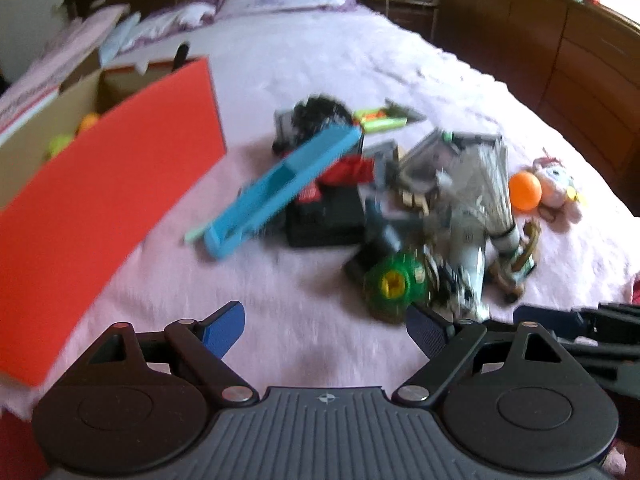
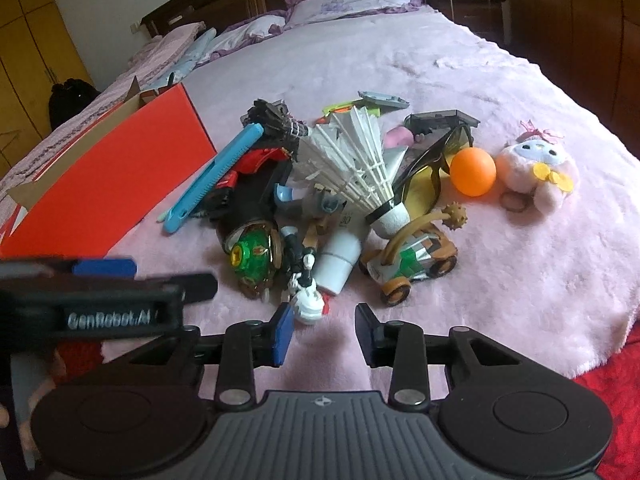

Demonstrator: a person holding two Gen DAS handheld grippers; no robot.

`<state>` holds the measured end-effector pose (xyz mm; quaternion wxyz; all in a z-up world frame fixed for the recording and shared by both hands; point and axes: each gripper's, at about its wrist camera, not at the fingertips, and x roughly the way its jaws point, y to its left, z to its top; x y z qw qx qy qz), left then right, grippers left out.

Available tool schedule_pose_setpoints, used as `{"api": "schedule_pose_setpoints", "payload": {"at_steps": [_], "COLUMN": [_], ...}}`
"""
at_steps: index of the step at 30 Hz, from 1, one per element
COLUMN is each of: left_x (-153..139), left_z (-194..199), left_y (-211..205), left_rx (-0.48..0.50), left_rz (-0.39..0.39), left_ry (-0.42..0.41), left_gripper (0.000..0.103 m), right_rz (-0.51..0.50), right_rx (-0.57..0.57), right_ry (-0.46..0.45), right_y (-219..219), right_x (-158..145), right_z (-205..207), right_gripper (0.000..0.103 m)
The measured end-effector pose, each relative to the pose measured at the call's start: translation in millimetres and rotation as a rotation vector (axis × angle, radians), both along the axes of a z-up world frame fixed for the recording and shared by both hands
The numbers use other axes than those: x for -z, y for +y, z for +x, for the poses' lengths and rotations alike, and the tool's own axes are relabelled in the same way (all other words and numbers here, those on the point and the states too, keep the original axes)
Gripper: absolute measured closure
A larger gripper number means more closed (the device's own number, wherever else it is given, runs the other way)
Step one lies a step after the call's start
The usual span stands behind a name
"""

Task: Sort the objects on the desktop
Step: 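Grasp the black tape roll with the left tool while the right tool grasps the white robot figure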

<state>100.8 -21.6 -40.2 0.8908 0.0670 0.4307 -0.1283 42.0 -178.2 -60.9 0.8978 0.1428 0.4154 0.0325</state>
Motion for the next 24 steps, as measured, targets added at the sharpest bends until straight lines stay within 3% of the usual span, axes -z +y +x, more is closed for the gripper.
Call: {"api": "schedule_pose_setpoints", "payload": {"at_steps": [4,10,14,15,17,19,20,24], "left_x": [-2,4,10,11,12,12,11,7], "left_z": [17,35,41,42,43,41,39,26], "left_y": [-3,-16,-16,-15,-11,-4,-2,14], "left_rx": [0.023,0.118,0.117,0.107,0.092,0.081,0.075,0.034], "left_rz": [-0.037,-0.034,-0.04,-0.035,-0.039,-0.05,-0.049,-0.08], "left_ry": [-0.014,-0.018,-0.008,-0.002,0.01,0.015,0.016,0.018], "left_gripper": [0.022,0.044,0.078,0.081,0.083,0.085,0.085,0.085], "right_rz": [-0.002,-0.002,0.005,0.005,0.007,0.01,0.014,-0.004], "right_rx": [-0.008,-0.016,-0.021,-0.024,-0.026,-0.028,-0.032,-0.046], "right_ry": [-0.001,0.009,0.019,0.024,0.032,0.033,0.032,0.015], "right_y": [2,4,5,5,5,5,5,6], "right_x": [1,6,10,11,14,16,16,10], "right_z": [4,10,15,16,17,18,17,9], "right_gripper": [0.066,0.066,0.066,0.066,0.066,0.071,0.078,0.078]}}
